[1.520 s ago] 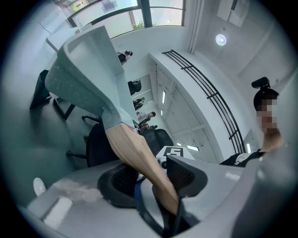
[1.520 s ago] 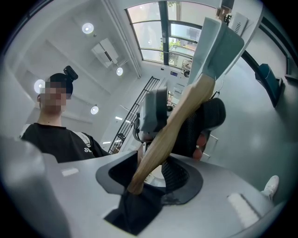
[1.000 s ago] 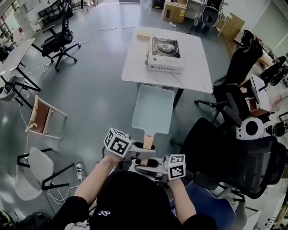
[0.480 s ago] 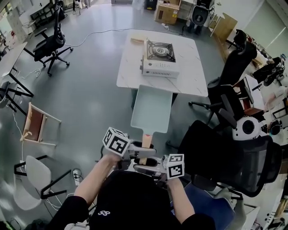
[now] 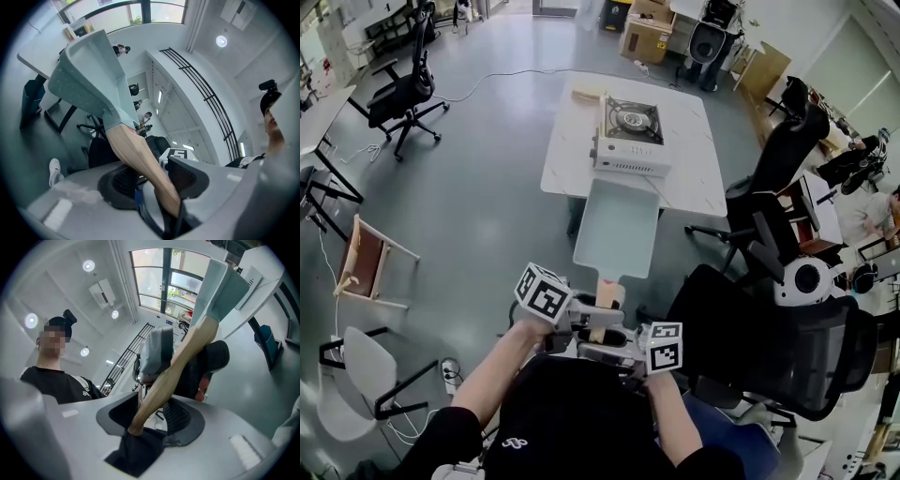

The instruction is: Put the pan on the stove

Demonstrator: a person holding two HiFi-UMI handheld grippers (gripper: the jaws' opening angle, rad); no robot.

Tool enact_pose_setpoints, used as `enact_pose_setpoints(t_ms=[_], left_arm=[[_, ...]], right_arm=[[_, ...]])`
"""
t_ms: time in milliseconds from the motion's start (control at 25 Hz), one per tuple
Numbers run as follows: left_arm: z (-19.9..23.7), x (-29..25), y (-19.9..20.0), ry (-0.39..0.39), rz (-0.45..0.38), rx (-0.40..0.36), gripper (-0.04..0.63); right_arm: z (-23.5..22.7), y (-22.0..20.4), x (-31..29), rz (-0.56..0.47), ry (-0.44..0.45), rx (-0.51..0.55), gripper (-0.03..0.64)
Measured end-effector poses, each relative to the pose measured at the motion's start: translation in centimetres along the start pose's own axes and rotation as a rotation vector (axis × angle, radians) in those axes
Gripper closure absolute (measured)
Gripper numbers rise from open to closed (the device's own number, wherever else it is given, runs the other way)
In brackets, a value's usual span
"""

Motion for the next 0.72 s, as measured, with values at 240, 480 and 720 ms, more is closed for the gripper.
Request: enact_pose_setpoints(t_ms=[240, 480, 720], left_arm=[[0.7, 0.1, 2.1, 0.012, -0.02, -0.008, 0.4], [2.1, 0.4, 3.7, 0.023, -0.033, 0.012, 0.4], [3.7, -0.1, 6.5, 0.024, -0.042, 0.022, 0.4]], right_arm=[[-0.9, 1.9, 0.8, 0.018, 0.007, 0.013, 0.443], [-2.3, 3.4, 1.3, 0.022, 0.021, 0.008, 0.443], [-4.1, 5.7, 2.8, 0.031, 0.024, 0.001, 0.443]])
Point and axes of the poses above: the fingertips, and each gripper's own axes: x backward along the fingers, z to its left, y out of its top, the point moved 4 cm from there along x, backward along the fingers, and after that the axes turned 10 degrees about z, right-handed, at the moved point
